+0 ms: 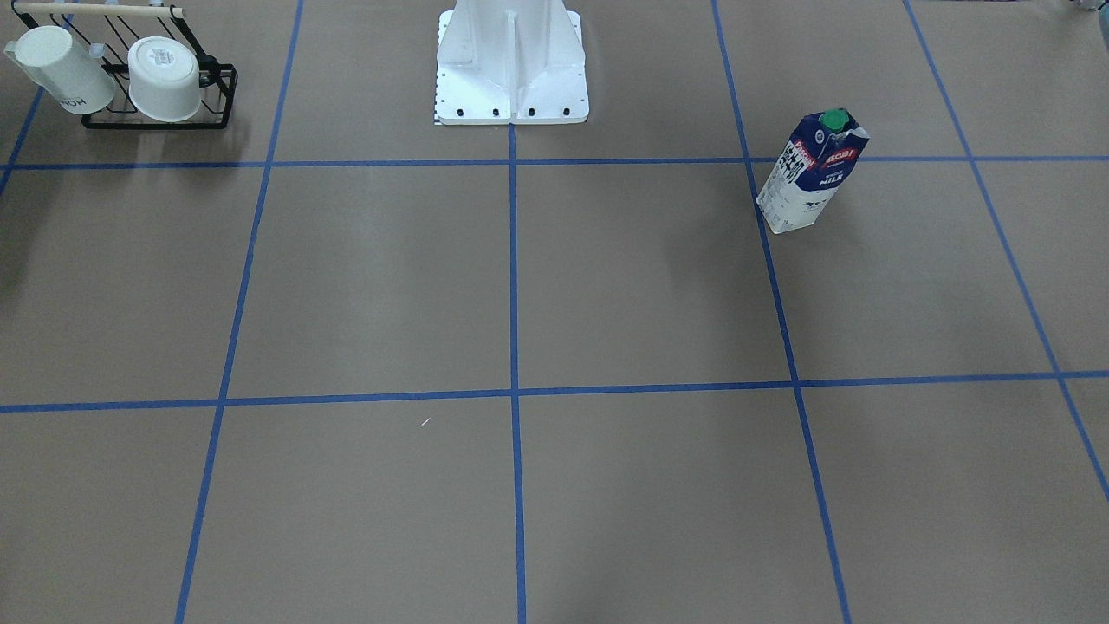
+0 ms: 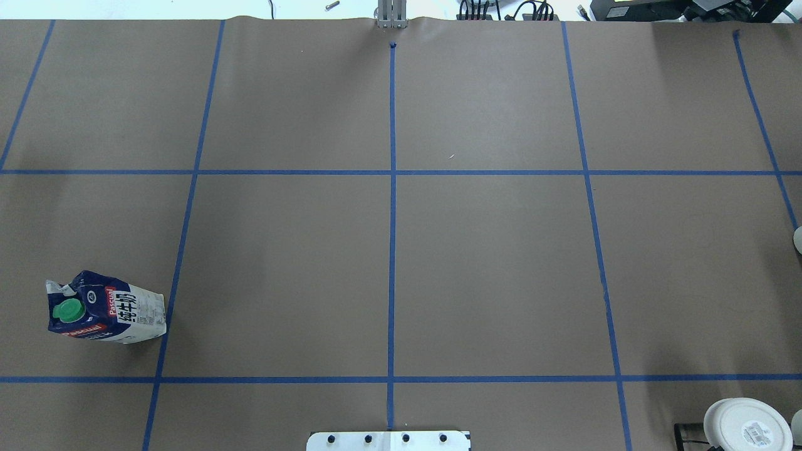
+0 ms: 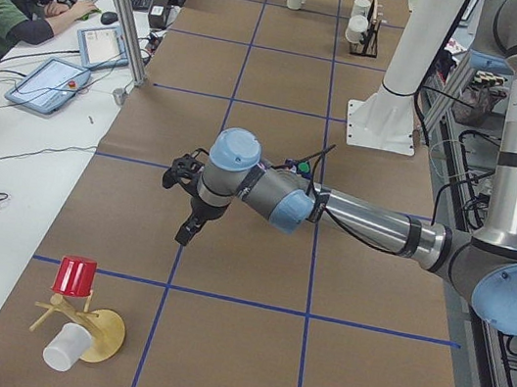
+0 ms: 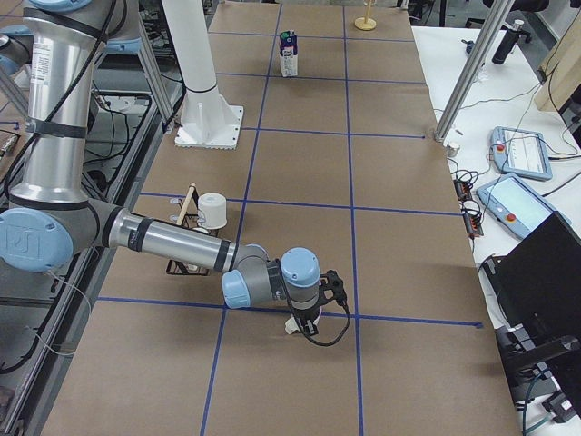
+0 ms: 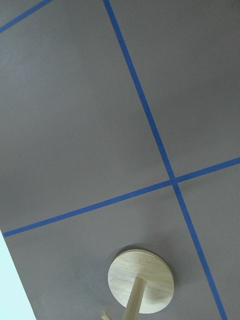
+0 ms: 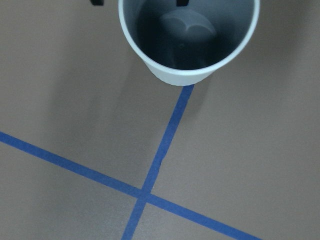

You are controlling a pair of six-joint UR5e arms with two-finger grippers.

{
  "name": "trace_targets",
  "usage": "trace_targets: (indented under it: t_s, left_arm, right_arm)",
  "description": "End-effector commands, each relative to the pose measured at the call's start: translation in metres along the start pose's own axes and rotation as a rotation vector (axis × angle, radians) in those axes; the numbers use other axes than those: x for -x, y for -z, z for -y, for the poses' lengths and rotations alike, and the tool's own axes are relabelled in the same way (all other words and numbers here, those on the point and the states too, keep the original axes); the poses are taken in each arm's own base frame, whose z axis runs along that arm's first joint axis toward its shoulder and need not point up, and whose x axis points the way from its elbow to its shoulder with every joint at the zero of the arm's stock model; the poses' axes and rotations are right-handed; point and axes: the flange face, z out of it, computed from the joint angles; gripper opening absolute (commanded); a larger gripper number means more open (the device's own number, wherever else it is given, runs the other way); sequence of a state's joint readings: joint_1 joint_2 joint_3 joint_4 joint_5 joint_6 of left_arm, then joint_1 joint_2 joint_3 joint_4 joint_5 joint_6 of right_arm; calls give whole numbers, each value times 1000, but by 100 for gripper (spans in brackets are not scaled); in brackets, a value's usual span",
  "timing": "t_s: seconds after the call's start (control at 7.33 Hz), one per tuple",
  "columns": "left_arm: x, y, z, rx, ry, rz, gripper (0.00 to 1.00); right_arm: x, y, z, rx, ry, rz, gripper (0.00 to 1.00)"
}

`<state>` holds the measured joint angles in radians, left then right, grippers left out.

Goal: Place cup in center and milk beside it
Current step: 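Carry the white mug with the right gripper toward the table center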

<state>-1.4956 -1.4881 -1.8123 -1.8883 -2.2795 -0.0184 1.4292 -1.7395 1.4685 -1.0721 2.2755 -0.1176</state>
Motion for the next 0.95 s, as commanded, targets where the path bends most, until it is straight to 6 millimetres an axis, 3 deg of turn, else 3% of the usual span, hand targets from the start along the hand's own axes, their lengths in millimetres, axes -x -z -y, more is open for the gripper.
trace_targets:
  t_s: [0.0, 0.14, 0.41, 0.55, 0.68, 0.82]
  left_arm:
    - [1, -1, -2, 3, 3, 0, 100]
    - [2, -1, -2, 2, 4, 1, 100]
    - [3, -3, -4, 6, 7, 1, 100]
    - [3, -4, -4, 8, 7, 0, 100]
    - [3, -4, -5, 9, 8, -1, 100]
    - [5, -5, -11, 16, 12, -1, 100]
  right_arm:
    - [5, -2, 5, -4, 27, 4, 0]
    - [9, 2, 10, -18, 39, 7, 0]
    - [39, 37, 48, -96, 92, 49, 0]
    - [59, 59, 78, -150, 135, 107, 0]
    - [94, 100, 131, -229, 105, 180, 0]
    - [140, 129, 176, -257, -63, 258, 0]
